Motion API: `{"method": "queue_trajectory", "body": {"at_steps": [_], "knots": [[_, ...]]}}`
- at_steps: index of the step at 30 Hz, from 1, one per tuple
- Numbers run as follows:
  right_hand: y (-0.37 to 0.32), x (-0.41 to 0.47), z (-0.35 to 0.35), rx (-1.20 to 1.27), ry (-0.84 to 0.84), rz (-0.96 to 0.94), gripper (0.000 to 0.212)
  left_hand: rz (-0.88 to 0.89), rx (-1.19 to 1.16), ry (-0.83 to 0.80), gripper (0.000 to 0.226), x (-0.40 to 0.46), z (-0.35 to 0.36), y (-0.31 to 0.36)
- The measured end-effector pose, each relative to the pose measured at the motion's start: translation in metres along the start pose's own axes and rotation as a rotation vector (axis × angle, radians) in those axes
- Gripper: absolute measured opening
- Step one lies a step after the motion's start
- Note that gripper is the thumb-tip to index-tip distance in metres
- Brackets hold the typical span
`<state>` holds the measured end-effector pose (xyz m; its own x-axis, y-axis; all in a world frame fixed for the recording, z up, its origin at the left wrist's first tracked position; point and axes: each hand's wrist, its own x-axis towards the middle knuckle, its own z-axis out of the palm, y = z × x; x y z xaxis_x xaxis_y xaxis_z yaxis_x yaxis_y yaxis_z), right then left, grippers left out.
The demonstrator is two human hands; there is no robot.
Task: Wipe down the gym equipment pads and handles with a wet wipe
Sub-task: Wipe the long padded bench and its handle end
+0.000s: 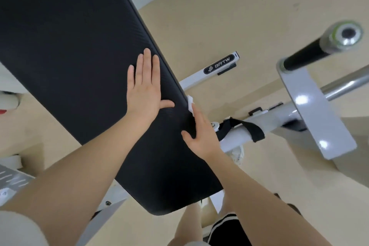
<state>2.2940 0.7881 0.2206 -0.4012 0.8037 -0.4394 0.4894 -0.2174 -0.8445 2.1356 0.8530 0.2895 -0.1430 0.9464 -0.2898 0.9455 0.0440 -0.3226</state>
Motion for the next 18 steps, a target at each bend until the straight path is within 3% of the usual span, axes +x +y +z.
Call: {"method": "queue_trajectory", "body": {"at_steps": [4, 8, 13, 18], "knots": [[0.055, -0.058, 0.024, -0.088, 0.11, 0.133, 0.077, 0.034, -0.084, 0.086, 0.108, -0.018, 0.003, 0.006], [0.086, -0.105, 0.043, -0.086, 0.173, 0.244, 0.075, 0.258, -0.119, 0.158, 0.087, -0.065, 0.026, 0.027], [0.074, -0.084, 0.055, -0.065, 0.375, 0.18, 0.055, 0.523, 0.052, 0.191, 0.1, -0.118, 0.066, 0.059], [0.069, -0.065, 0.043, -0.146, 0.428, 0.066, 0.033, 0.537, 0.157, 0.162, 0.113, -0.132, 0.086, 0.076]]}}
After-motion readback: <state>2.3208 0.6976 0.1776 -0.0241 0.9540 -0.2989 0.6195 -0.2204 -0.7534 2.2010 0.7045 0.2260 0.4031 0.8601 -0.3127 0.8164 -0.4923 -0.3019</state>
